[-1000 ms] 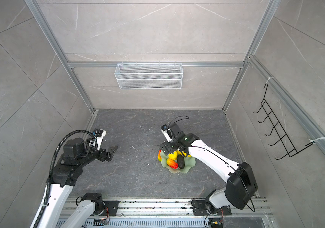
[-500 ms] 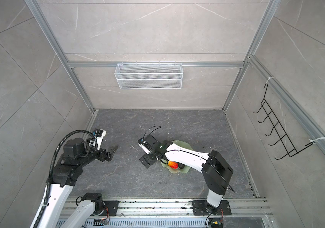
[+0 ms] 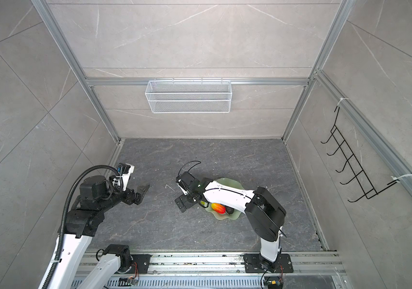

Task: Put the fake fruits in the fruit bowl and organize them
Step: 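Open the right gripper and move it to the red-yellow fruit, then close the right gripper on the red-yellow fruit and lift it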

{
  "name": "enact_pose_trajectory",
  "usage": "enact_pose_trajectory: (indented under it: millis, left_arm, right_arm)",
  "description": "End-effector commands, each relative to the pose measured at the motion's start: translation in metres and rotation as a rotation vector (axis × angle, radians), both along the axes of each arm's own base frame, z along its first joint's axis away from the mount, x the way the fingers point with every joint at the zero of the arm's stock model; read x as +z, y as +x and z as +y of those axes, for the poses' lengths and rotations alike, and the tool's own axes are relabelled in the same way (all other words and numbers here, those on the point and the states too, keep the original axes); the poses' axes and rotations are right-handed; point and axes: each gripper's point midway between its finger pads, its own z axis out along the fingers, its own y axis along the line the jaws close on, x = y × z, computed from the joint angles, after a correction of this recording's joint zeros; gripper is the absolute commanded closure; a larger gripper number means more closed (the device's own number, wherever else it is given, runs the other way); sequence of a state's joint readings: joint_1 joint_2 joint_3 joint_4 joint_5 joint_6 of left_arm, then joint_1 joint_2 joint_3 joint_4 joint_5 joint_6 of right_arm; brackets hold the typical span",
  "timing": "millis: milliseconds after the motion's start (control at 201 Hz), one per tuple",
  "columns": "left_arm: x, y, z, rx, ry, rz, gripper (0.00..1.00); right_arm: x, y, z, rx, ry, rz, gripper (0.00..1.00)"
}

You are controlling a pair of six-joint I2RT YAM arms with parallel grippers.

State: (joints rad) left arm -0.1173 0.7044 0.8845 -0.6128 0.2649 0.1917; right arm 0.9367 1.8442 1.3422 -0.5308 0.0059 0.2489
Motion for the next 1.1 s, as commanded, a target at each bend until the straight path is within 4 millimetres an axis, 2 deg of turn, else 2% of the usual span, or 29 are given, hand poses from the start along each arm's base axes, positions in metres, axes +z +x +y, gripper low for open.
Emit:
enact_pose_trajectory:
  millis: [0,244,642,792,1091]
  left_arm:
    - [0.019,0.000,0.000,-0.003,-0.011,-0.050,0.00]
    - [0.019,-0.001,0.000,-0.003,-0.011,-0.054,0.00]
    - [0.021,-0.001,0.000,-0.003,-0.012,-0.060,0.00]
    - [0.021,-0.001,-0.001,-0.007,-0.013,-0.060,0.00]
    - [0.021,-0.001,-0.001,-0.006,-0.013,-0.060,0.00]
  right_arm:
    - [-0.004,0.004,-0.006,-0.063,-0.036,0.013,0.00]
    - [-0.013,0.008,-0.023,-0.122,-0.087,0.007,0.00]
    - [-0.016,0.022,-0.051,-0.197,-0.131,-0.007,0.00]
    - [-0.012,0.023,-0.053,-0.197,-0.127,-0.018,0.00]
    - [-0.025,0.022,-0.064,-0.211,-0.179,0.002,0.00]
